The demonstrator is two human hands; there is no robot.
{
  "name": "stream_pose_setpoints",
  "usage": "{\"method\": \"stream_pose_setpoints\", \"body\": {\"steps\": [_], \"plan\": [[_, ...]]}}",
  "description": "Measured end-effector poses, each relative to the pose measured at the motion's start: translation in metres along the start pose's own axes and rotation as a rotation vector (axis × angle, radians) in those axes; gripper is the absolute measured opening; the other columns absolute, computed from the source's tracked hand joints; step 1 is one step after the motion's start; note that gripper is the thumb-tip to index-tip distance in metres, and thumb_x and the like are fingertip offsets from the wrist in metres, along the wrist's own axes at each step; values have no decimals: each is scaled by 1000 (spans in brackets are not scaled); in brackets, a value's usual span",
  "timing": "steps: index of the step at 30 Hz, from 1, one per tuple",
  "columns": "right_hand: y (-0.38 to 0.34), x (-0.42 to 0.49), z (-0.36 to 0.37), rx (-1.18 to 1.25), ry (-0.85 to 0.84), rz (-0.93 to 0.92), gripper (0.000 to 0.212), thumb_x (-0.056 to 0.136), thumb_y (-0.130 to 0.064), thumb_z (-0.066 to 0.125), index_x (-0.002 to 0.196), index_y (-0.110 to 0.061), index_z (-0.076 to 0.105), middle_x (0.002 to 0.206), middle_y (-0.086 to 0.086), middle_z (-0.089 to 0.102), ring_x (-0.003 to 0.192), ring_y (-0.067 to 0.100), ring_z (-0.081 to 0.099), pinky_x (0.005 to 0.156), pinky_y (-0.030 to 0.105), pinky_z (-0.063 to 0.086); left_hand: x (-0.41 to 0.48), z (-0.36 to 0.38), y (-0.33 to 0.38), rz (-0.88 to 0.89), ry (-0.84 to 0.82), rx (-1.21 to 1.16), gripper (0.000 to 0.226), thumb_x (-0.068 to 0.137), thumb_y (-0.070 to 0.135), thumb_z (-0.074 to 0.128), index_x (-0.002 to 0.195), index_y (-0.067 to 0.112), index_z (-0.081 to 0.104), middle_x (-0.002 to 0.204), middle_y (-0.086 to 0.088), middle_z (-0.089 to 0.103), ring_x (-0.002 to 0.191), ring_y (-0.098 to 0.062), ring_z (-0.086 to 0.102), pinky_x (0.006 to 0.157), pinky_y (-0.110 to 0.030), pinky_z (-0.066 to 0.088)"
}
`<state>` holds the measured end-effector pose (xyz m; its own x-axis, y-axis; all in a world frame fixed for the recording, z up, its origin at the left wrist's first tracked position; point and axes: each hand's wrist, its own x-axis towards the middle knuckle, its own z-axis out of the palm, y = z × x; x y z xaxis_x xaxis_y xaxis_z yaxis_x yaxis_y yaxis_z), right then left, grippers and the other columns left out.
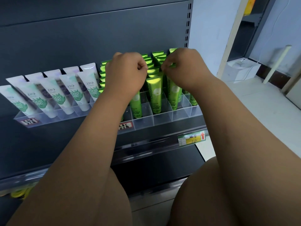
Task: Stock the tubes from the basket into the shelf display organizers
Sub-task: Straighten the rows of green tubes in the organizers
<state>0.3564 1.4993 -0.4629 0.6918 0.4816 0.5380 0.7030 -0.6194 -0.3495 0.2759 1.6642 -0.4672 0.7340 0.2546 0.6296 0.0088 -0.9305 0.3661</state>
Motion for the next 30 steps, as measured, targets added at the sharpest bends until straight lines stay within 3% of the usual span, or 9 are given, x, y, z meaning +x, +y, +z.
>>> {"method": "stream_pose_setpoints", "body": {"steps": [4, 9, 15, 21, 30], "plan": [[0, 7, 0, -3, -12, 3, 22, 87, -23, 62, 96, -24, 81, 100, 2, 75, 96, 24, 66, 83, 39, 55, 18, 5, 0, -73, -111, -35, 3, 82, 31, 75, 81, 29, 77, 83, 12, 73, 96, -20, 66, 88, -42, 55], [-3, 16, 8, -66, -76, 15, 25, 82, -26, 57, 84, -13, 78, 87, 10, 74, 85, 30, 68, 78, 40, 57, 26, 8, -5, -114, -221, -60, 9, 77, 29, 78, 70, 35, 76, 62, 20, 63, 79, -15, 64, 85, -39, 57], [-1, 19, 10, -107, -91, 8, 22, 80, -22, 58, 84, -11, 78, 85, 11, 73, 82, 30, 67, 76, 40, 58, 28, 5, -7, -91, -285, -24, 9, 80, 24, 75, 75, 31, 78, 72, 19, 67, 87, -16, 67, 86, -40, 57], [-5, 20, 13, -108, -90, -13, 24, 80, -24, 57, 84, -13, 78, 86, 10, 72, 83, 30, 66, 76, 40, 57, 25, 5, -8, -60, -244, 13, 13, 82, 22, 67, 80, 27, 78, 76, 17, 69, 91, -19, 67, 94, -47, 53], [-9, 19, 11, -99, -95, -38, 21, 86, -22, 61, 92, -15, 80, 93, 9, 74, 90, 29, 66, 81, 40, 55, 20, 5, -14, -51, -210, -33, 11, 82, 21, 69, 77, 26, 78, 76, 13, 71, 85, -17, 69, 84, -42, 58]]}}
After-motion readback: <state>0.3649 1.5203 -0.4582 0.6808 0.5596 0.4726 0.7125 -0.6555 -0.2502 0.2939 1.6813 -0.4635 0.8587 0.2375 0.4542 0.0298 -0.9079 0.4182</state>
